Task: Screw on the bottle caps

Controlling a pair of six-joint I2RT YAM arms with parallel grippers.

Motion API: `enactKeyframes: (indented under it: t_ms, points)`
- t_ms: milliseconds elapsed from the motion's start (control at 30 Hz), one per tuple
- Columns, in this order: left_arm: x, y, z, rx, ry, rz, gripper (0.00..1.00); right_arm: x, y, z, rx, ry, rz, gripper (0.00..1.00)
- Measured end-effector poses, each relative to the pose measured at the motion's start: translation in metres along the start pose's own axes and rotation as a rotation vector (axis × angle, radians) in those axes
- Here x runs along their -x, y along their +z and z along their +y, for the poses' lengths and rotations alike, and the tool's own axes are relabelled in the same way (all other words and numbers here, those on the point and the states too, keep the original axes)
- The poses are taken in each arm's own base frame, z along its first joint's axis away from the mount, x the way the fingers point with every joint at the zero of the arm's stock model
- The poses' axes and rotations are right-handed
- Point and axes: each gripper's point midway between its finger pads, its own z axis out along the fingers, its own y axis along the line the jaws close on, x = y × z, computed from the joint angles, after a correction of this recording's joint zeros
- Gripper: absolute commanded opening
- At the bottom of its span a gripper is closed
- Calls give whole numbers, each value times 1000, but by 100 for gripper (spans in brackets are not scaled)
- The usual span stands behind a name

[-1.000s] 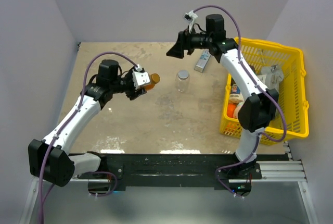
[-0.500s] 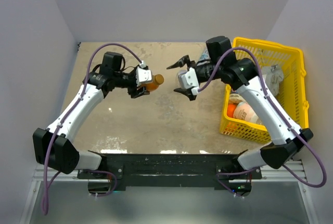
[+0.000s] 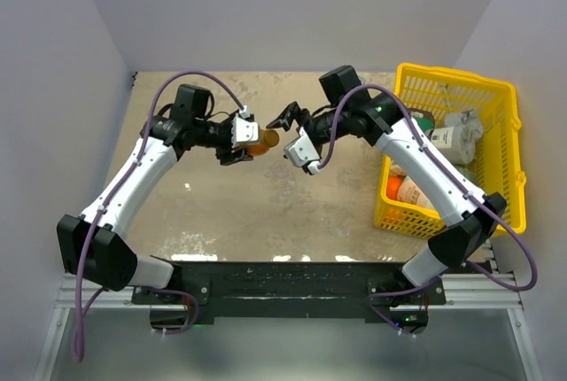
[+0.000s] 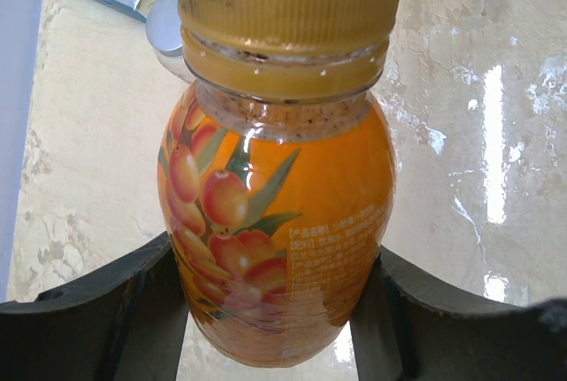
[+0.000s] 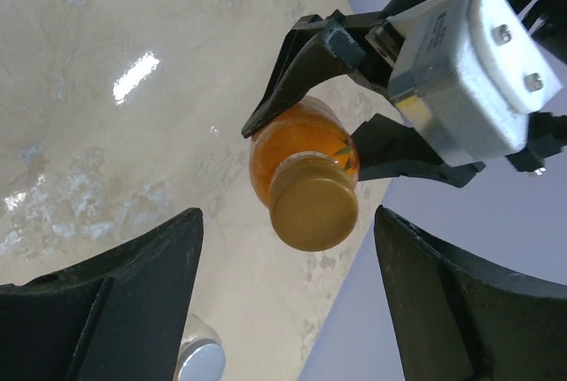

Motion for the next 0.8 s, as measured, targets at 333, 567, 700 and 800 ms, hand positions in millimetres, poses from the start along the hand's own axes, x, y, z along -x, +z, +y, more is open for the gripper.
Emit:
enactKeyframes:
  t_ms: [333,567,700,800]
  points:
    - [-4,0,-5,-21,10,13,0,6,0,-10,-10,-65,-6,80]
    - [-1,-2,-3,-15,18,11,0,-7,15,-3,40,-61,-13,77]
    - [-2,-2,-2,-13,18,14,0,-12,20,4,69,-50,0,72]
    - [-3,-2,-1,-5,16,20,0,-14,20,3,72,-55,14,71]
